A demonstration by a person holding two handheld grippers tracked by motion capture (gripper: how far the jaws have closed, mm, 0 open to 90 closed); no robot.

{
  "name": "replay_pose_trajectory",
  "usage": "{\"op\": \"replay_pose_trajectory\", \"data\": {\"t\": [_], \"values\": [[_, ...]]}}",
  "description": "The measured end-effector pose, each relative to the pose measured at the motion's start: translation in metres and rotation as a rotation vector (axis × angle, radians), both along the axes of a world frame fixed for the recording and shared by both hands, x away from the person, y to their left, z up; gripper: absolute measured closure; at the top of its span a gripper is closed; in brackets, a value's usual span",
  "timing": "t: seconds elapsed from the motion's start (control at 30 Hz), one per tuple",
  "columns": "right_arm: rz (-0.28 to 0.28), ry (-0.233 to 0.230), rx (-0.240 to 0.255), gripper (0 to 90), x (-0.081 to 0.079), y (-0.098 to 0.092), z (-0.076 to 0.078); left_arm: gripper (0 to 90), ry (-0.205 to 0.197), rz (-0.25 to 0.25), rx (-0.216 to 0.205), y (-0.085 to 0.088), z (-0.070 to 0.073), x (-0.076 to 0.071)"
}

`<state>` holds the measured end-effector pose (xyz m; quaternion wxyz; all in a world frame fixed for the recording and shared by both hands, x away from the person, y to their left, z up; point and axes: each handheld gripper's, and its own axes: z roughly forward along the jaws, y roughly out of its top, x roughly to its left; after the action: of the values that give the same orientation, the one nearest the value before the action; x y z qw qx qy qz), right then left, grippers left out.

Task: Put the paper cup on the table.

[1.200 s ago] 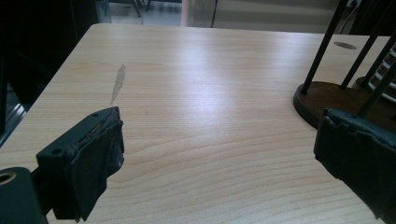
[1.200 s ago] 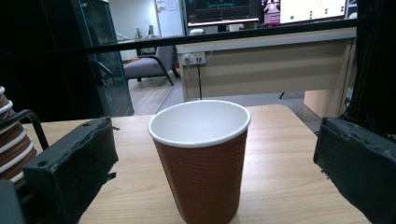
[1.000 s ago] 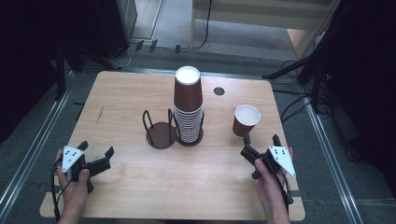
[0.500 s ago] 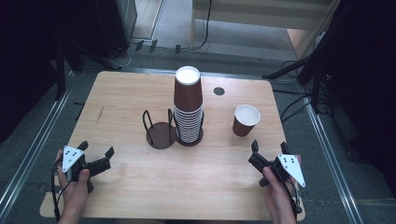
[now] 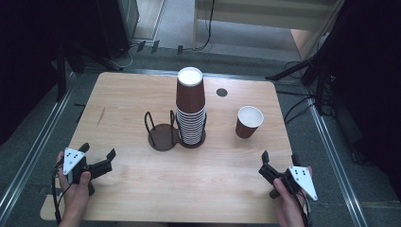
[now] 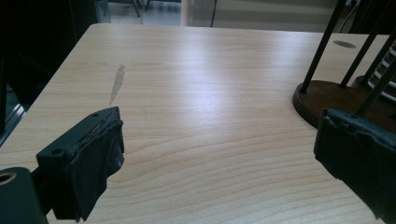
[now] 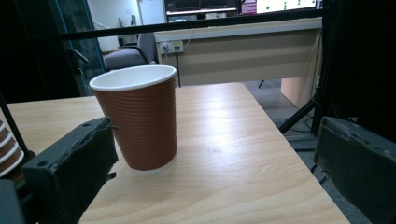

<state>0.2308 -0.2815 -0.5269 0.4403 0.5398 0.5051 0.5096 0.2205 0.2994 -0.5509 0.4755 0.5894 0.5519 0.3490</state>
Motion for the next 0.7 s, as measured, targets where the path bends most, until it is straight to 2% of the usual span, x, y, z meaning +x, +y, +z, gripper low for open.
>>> {"op": "replay_pose_trajectory", "data": {"t": [0.7], "values": [[-0.035,0.031,-0.024,0.0,-0.025,-0.029,-0.015,2.1,0.006,-0.005,0.004,-0.001,0.0,-0.001]]}}
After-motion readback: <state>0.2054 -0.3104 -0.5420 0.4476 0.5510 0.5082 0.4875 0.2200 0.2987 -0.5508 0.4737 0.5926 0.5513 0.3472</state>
